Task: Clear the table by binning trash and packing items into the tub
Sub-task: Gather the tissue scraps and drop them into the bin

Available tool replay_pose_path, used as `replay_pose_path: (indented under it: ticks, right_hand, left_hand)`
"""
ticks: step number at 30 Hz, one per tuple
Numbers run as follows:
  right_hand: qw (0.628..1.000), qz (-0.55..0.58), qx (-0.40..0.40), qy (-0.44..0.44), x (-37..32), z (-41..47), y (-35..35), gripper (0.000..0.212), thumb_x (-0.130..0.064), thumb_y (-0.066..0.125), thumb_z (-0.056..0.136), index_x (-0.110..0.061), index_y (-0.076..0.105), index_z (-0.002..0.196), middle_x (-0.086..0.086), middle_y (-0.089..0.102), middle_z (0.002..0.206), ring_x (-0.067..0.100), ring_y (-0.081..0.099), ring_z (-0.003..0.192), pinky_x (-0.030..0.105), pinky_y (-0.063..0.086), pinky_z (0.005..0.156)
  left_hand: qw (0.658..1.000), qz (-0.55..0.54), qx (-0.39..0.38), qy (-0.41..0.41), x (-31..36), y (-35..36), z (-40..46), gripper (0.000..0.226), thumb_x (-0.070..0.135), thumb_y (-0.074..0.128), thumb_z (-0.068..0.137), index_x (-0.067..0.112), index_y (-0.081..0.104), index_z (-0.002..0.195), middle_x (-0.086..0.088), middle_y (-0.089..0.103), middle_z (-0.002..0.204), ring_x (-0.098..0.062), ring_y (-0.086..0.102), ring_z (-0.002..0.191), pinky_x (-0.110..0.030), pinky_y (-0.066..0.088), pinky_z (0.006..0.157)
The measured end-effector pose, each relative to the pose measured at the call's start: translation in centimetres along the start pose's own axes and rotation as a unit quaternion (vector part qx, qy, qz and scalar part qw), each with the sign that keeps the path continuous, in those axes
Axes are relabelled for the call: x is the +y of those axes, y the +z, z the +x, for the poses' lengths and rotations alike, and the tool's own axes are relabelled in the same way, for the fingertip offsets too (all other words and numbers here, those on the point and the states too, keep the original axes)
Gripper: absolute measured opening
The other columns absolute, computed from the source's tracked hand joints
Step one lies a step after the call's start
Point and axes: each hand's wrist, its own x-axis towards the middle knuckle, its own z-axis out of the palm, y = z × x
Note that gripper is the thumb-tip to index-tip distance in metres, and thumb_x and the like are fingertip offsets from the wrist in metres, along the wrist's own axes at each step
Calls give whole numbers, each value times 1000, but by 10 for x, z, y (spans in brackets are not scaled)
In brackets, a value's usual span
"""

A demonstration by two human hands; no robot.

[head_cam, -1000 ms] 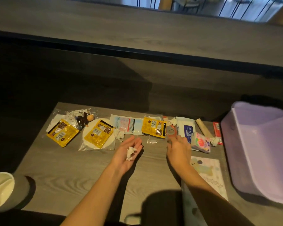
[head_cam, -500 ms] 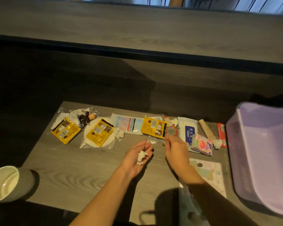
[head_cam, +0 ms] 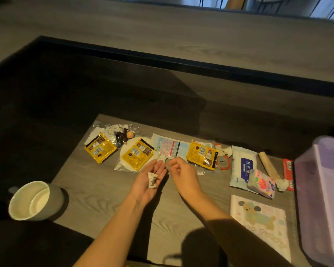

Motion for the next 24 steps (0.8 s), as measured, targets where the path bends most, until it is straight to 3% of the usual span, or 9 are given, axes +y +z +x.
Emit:
replay_pose_path:
  ticks: [3, 7, 9, 11, 14, 17, 19, 22, 24]
  right_hand:
    - [998, -63, 0, 9, -1, 19, 17, 19, -10, 54, 90, -16, 59, 107, 5, 64, 103, 20, 62, 92, 38, 55, 82]
    - [992, -124, -19, 6, -8, 38, 41, 37, -9, 56, 88, -18, 52, 124, 11, 51, 123, 26, 54, 109, 38, 50, 93]
    - [986, -167, -21, 4, -11, 44, 51, 42, -12, 57, 88, -21, 48, 129, 11, 48, 125, 28, 49, 114, 39, 47, 94]
    - [978, -209, -21, 8, -13, 49, 58, 45, -15, 57, 89, -23, 45, 131, 11, 46, 127, 28, 46, 117, 41, 46, 96]
    - [972, -233, -23, 18, -14, 53, 66, 40, -13, 54, 90, -21, 48, 128, 11, 46, 125, 28, 44, 118, 41, 46, 95]
    - [980, -197, 0, 23, -18, 56, 69, 28, -9, 52, 91, -14, 56, 118, 13, 47, 121, 29, 49, 113, 40, 48, 93]
    - [988, -151, 28, 17, -24, 54, 70, 26, -10, 53, 91, -11, 58, 116, 12, 48, 120, 27, 53, 108, 35, 48, 89]
    - [997, -65, 47, -18, -43, 47, 73, 25, -15, 58, 89, -11, 59, 114, 7, 54, 113, 16, 54, 97, 25, 45, 82]
    - [999, -18, 31, -40, -58, 40, 77, 22, -19, 63, 86, -14, 62, 108, 3, 60, 104, 12, 57, 90, 24, 50, 80]
  left_hand:
    - [999, -15, 29, 27, 26, -14, 3, 39, 11, 40, 97, 4, 44, 136, -13, 63, 108, -24, 59, 113, -34, 56, 80]
    - [997, -32, 45, 47, 55, -32, 3, 42, 10, 39, 98, 4, 42, 139, -17, 56, 132, -24, 55, 121, -33, 57, 76]
    - [997, -34, 53, 55, 67, -42, 4, 40, 8, 37, 98, 3, 41, 138, -18, 51, 139, -25, 52, 125, -34, 53, 86]
    - [996, -35, 55, 57, 79, -51, 6, 40, 8, 36, 98, 3, 41, 138, -18, 57, 129, -25, 58, 114, -34, 54, 84]
    - [996, -43, 53, 61, 92, -64, 10, 39, 9, 36, 98, 2, 41, 137, -14, 63, 101, -21, 61, 92, -28, 59, 65]
    - [996, -38, 46, 61, 103, -72, 14, 40, 9, 37, 98, 0, 41, 137, -14, 63, 100, -20, 61, 97, -31, 54, 83]
    - [997, -34, 44, 53, 106, -73, 15, 42, 9, 39, 97, 2, 41, 139, -18, 62, 117, -24, 59, 111, -36, 48, 94]
    - [998, -17, 45, 51, 105, -69, 16, 41, 9, 41, 96, 5, 43, 138, -19, 52, 137, -26, 52, 124, -34, 45, 93]
    - [999, -5, 30, 43, 100, -62, 15, 40, 11, 43, 96, 7, 47, 135, -18, 54, 135, -25, 57, 115, -31, 49, 84]
